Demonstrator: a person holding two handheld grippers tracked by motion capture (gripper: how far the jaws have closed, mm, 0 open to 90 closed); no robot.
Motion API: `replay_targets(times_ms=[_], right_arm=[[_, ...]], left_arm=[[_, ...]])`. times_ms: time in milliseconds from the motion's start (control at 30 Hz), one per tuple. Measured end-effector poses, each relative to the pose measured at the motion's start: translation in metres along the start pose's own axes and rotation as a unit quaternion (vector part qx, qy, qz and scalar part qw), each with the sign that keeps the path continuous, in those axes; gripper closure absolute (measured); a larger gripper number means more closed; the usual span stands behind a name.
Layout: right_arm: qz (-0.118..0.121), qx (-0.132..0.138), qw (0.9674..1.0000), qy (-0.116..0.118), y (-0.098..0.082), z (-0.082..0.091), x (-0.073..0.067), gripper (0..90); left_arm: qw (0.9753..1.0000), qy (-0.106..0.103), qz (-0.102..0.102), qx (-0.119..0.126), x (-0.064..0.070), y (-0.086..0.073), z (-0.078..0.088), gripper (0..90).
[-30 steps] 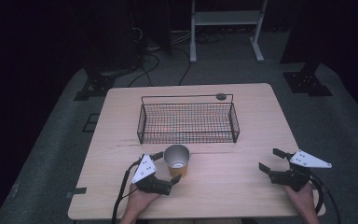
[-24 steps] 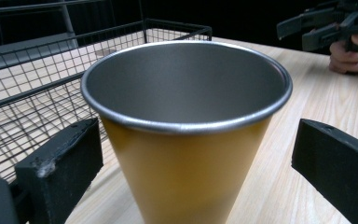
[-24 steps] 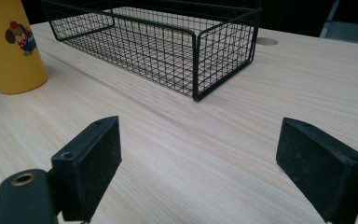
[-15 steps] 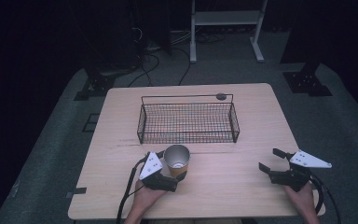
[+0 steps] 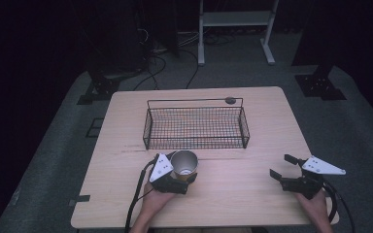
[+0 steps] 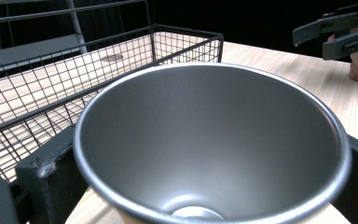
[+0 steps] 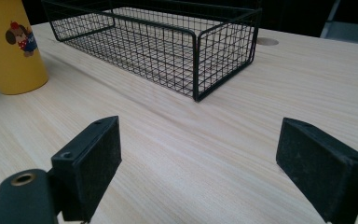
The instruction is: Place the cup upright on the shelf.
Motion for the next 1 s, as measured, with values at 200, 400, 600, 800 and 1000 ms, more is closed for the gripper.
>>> replay_targets(times_ms=[200,400,600,800,1000], right_arm=[[0.001,0.001,1.0000,0.001,0.000,0.000,0.000,12.9],[0.002,0.002,1.0000,0.002,0.000,0.000,0.000,12.9],[0.001,0.002,1.0000,0.003,0.000,0.000,0.000,12.9],[0.001,0.003,1.0000,0.003,0.000,0.000,0.000,12.9],[0.001,0.003,1.0000,0.003,0.000,0.000,0.000,12.9]], left_arm=[[1.0000,-0.001,0.000,0.002,0.000,0.003,-0.004,5.6],[1.0000,-0.004,-0.002,0.004,0.000,0.003,-0.006,10.3],[1.0000,-0.007,0.001,0.004,0.000,0.003,-0.007,11.9],[0.9999,-0.012,0.002,0.004,0.002,0.004,-0.007,12.2],[0.9998,-0.017,-0.001,0.015,0.006,0.013,-0.005,12.3]])
Point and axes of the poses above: each handheld gripper's, and its own axes: z roughly backward along the jaws, y roughly out of its top, x roughly to its right, the point moved 7 cm from there along -z, roughly forward along the jaws, and after that the axes turned 12 degrees about z, right-handed, at the moved point
